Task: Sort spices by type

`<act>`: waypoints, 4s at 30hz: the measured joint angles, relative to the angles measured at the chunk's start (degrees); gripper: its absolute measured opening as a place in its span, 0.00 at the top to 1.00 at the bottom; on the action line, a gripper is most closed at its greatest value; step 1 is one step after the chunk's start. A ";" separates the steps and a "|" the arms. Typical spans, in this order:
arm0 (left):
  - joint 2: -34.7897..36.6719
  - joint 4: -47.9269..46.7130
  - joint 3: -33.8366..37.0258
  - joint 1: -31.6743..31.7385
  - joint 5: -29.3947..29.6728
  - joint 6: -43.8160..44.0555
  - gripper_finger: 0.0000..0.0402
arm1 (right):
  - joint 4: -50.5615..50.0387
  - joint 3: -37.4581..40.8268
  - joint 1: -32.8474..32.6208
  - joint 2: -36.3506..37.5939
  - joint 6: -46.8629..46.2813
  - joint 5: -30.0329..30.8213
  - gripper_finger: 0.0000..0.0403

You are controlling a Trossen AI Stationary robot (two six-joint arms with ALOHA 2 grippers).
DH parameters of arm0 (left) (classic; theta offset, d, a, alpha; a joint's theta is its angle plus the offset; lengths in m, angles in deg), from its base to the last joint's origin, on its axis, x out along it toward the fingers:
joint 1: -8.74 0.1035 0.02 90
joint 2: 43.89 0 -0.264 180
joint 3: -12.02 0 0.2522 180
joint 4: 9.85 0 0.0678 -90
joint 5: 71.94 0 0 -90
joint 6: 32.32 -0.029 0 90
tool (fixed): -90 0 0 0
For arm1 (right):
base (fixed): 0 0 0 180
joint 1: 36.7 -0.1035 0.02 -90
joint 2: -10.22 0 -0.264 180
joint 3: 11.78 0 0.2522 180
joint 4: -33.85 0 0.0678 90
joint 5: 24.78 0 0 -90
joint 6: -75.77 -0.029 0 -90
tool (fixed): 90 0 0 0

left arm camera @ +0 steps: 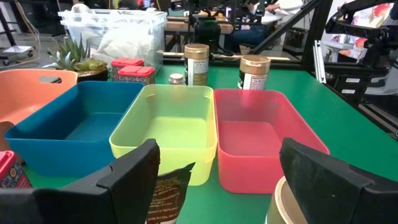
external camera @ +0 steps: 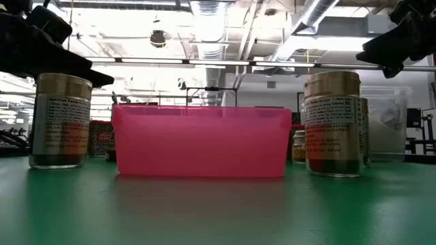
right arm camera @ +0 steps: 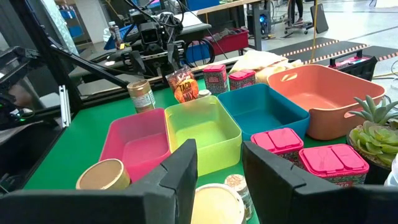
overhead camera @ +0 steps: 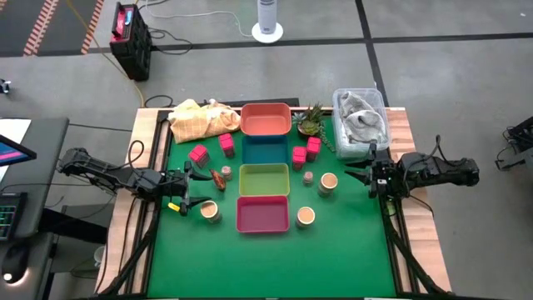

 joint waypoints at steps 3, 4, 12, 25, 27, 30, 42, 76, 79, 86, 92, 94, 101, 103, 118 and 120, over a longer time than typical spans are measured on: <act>0.00 0.00 0.00 0.00 0.00 0.00 0.22 | 0.00 0.01 -0.01 0.00 0.00 -0.01 0.61; 0.00 -0.02 0.00 0.02 -0.01 0.00 0.22 | 0.00 -0.01 0.01 0.01 0.01 0.00 0.61; 0.00 0.59 0.00 0.02 -0.32 7.36 0.22 | 0.00 0.01 0.01 0.01 0.00 -0.01 0.61; 0.00 0.30 0.00 0.01 1.04 13.49 0.22 | 0.00 0.01 0.01 0.02 0.00 -0.01 0.61; 0.00 0.06 0.00 0.00 1.27 13.07 0.22 | 0.02 0.01 0.01 0.00 0.04 0.01 0.61; 0.00 0.11 0.00 0.00 1.29 13.60 0.22 | 0.74 0.01 0.94 0.00 0.35 3.62 0.61; -0.04 2.61 -1.81 0.00 -0.59 11.52 0.22 | 2.74 0.03 3.87 -0.30 -5.67 4.32 0.61; -19.56 -21.89 -29.06 5.49 19.45 16.21 0.22 | 15.19 -0.01 10.95 -2.02 2.75 7.23 0.61; -21.81 -24.36 -30.48 7.20 13.49 18.34 0.22 | 15.18 -0.01 10.22 -3.14 2.03 2.78 0.61; -31.20 -34.39 -36.91 9.02 1.20 14.84 0.22 | 17.70 0.02 8.14 -14.79 8.72 -1.54 0.59; -41.32 -48.59 -47.94 9.05 1.50 6.25 0.25 | 30.30 0.03 8.28 -29.06 17.93 -1.56 0.47; -44.55 -52.12 -51.83 9.04 1.49 4.38 0.26 | 32.93 -0.03 8.83 -32.22 18.65 -1.59 0.41; -54.43 -63.05 -59.65 9.03 0.60 -5.51 0.28 | 35.74 -1.52 9.96 -39.70 17.17 -1.69 0.32; -56.75 -64.95 -60.24 9.03 0.48 -8.26 0.28 | 37.54 -1.56 9.92 -41.29 15.93 -1.73 0.32; -67.60 -66.82 -60.46 9.03 4.28 -19.87 0.29 | 49.19 -1.56 7.35 -51.61 17.53 -1.82 0.32; -68.27 -66.50 -60.46 9.03 4.32 -21.08 0.33 | 49.17 -1.56 7.36 -52.16 17.54 -1.82 0.32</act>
